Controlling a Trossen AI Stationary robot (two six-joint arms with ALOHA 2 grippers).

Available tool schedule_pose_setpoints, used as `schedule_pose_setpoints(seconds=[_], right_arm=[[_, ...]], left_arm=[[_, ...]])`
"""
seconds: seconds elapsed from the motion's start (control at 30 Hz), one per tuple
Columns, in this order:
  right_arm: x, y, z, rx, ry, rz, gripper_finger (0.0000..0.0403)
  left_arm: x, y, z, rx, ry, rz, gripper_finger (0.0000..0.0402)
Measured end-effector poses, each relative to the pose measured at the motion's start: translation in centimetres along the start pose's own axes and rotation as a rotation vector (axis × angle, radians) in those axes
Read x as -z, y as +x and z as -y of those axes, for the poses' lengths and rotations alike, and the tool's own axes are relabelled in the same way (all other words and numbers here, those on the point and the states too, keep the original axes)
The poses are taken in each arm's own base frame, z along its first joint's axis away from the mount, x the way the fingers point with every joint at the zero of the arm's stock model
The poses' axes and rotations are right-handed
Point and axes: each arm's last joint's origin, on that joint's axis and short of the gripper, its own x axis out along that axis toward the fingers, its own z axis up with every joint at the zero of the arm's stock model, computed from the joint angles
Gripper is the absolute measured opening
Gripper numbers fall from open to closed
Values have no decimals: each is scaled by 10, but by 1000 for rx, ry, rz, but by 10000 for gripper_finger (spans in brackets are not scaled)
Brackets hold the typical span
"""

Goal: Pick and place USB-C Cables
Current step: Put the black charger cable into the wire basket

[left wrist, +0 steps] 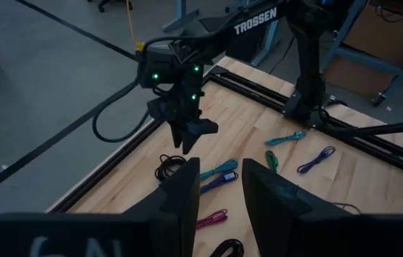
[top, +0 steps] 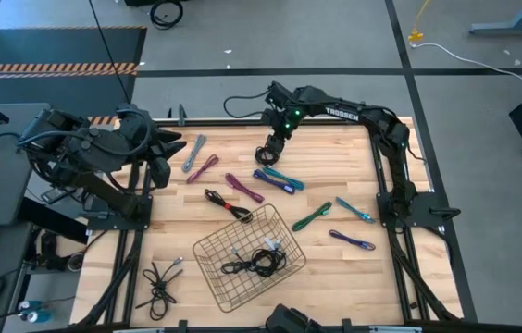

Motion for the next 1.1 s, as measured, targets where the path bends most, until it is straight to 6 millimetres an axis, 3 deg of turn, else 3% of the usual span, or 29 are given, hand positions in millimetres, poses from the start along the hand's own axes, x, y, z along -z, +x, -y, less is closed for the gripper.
schedule_pose_setpoints(seconds=[0.13, 0.4, 0.63, 1.1], right_arm=[[5, 9, 2, -104, 49, 1, 190], [20, 31, 5, -126, 81, -35, 190], [32, 47, 10, 33, 68, -68, 190], [25, 51, 10, 176, 122, 17, 190]], left_arm=[[1, 1, 1, -5, 4, -2, 112], [1, 1, 1, -6, 4, -1, 112], [1, 1, 1, -6, 4, -1, 112], [1, 1, 0, -12, -3, 4, 112]])
